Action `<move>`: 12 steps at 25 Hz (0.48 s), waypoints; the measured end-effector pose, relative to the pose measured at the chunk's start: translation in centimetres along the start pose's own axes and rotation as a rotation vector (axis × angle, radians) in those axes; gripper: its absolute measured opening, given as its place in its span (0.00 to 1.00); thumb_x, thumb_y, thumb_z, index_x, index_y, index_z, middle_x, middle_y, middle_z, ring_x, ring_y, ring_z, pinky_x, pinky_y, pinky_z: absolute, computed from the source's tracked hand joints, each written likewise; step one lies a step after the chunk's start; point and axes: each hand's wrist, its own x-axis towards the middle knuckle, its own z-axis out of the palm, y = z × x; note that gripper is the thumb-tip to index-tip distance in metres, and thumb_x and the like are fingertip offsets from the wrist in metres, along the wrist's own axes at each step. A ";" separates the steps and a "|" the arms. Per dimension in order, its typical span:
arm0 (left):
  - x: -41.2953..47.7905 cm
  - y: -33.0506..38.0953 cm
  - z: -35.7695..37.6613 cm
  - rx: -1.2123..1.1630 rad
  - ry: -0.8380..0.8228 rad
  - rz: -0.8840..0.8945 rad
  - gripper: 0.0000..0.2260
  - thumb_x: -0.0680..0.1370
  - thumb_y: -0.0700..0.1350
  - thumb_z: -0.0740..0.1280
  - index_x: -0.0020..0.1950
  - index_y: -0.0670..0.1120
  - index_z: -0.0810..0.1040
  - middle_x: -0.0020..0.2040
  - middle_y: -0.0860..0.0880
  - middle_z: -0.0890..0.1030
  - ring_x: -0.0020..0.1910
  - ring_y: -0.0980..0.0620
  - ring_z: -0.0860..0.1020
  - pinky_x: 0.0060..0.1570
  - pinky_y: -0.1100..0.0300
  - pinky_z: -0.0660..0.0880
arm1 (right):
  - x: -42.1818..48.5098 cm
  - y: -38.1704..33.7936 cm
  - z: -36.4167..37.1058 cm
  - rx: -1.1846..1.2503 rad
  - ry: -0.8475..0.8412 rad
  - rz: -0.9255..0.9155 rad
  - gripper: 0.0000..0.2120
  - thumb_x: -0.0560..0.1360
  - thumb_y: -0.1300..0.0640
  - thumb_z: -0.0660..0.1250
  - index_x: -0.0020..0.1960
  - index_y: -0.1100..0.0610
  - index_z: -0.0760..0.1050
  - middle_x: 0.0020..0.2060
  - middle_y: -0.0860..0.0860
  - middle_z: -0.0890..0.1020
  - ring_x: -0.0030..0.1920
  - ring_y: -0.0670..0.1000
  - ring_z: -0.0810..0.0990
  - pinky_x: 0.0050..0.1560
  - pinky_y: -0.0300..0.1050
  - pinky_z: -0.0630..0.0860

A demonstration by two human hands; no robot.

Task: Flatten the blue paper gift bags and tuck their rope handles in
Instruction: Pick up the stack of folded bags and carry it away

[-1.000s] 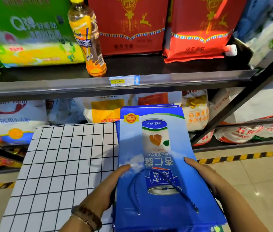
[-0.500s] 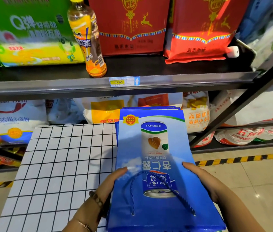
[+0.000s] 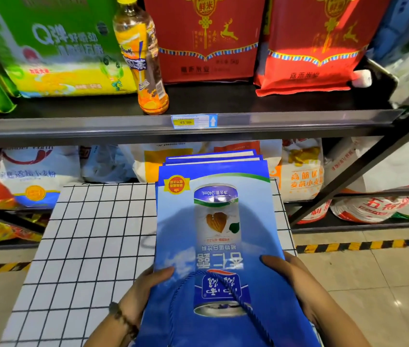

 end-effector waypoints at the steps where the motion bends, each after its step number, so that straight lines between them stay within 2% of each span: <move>1: -0.5 0.1 -0.5 0.027 0.023 0.031 0.24 0.52 0.34 0.78 0.48 0.34 0.79 0.35 0.37 0.83 0.31 0.44 0.82 0.24 0.60 0.76 | -0.3 -0.4 0.7 -0.004 -0.021 -0.025 0.22 0.67 0.51 0.73 0.57 0.57 0.73 0.46 0.59 0.84 0.45 0.60 0.84 0.46 0.55 0.80; 2: -1.4 0.5 -0.9 0.026 0.073 0.066 0.22 0.50 0.34 0.79 0.43 0.35 0.80 0.32 0.39 0.82 0.28 0.46 0.82 0.22 0.63 0.75 | -0.8 -1.0 1.5 -0.015 -0.036 -0.048 0.20 0.67 0.51 0.72 0.56 0.57 0.73 0.45 0.58 0.84 0.44 0.60 0.84 0.44 0.53 0.80; 4: -3.7 1.2 -2.0 -0.004 0.164 0.166 0.15 0.49 0.42 0.81 0.31 0.40 0.83 0.28 0.42 0.81 0.28 0.47 0.81 0.22 0.65 0.74 | -1.6 -2.0 3.3 -0.045 -0.069 -0.091 0.15 0.69 0.53 0.69 0.53 0.57 0.74 0.42 0.57 0.85 0.40 0.58 0.84 0.36 0.47 0.79; 5: -4.7 1.4 -3.0 0.001 0.180 0.222 0.18 0.45 0.47 0.81 0.29 0.41 0.83 0.29 0.43 0.82 0.30 0.47 0.81 0.24 0.66 0.75 | -2.1 -2.3 4.3 -0.057 -0.102 -0.111 0.12 0.71 0.54 0.67 0.52 0.57 0.75 0.40 0.57 0.85 0.38 0.58 0.84 0.33 0.45 0.78; 6: -6.0 1.6 -3.9 0.018 0.184 0.269 0.25 0.40 0.50 0.81 0.32 0.42 0.84 0.31 0.43 0.83 0.31 0.49 0.82 0.28 0.66 0.76 | -2.7 -2.7 5.7 -0.077 -0.134 -0.118 0.10 0.72 0.54 0.66 0.51 0.58 0.76 0.39 0.57 0.85 0.38 0.57 0.84 0.33 0.44 0.78; 7: -7.2 1.5 -5.3 0.013 0.196 0.275 0.29 0.39 0.48 0.82 0.37 0.41 0.84 0.33 0.42 0.83 0.32 0.50 0.82 0.30 0.65 0.78 | -3.1 -2.9 7.1 -0.102 -0.173 -0.122 0.09 0.73 0.55 0.66 0.50 0.58 0.77 0.40 0.56 0.85 0.39 0.57 0.84 0.35 0.45 0.78; 8: -8.4 1.5 -5.9 -0.017 0.224 0.268 0.25 0.46 0.43 0.82 0.41 0.40 0.84 0.33 0.41 0.83 0.31 0.51 0.82 0.31 0.65 0.78 | -3.5 -3.0 8.4 -0.124 -0.213 -0.117 0.09 0.73 0.55 0.65 0.50 0.58 0.77 0.40 0.57 0.85 0.40 0.57 0.84 0.37 0.45 0.78; 10: -10.5 0.9 -8.7 -0.092 0.339 0.307 0.10 0.62 0.32 0.74 0.42 0.39 0.81 0.24 0.45 0.79 0.22 0.58 0.78 0.24 0.70 0.73 | -3.9 -2.9 11.5 -0.161 -0.269 -0.107 0.09 0.73 0.57 0.65 0.50 0.60 0.79 0.39 0.57 0.85 0.39 0.57 0.85 0.35 0.44 0.78; 11: -11.6 0.1 -10.3 -0.108 0.400 0.344 0.05 0.63 0.33 0.74 0.36 0.39 0.81 0.21 0.50 0.78 0.20 0.61 0.76 0.22 0.72 0.70 | -4.0 -2.9 13.3 -0.177 -0.291 -0.103 0.09 0.72 0.58 0.66 0.49 0.61 0.79 0.39 0.58 0.85 0.38 0.57 0.84 0.33 0.43 0.78; 12: -12.8 -0.4 -11.6 -0.117 0.451 0.401 0.07 0.63 0.41 0.77 0.29 0.42 0.81 0.21 0.53 0.77 0.20 0.63 0.75 0.23 0.73 0.70 | -4.1 -2.8 15.2 -0.205 -0.318 -0.096 0.09 0.71 0.59 0.67 0.48 0.62 0.80 0.39 0.58 0.85 0.38 0.57 0.84 0.33 0.44 0.78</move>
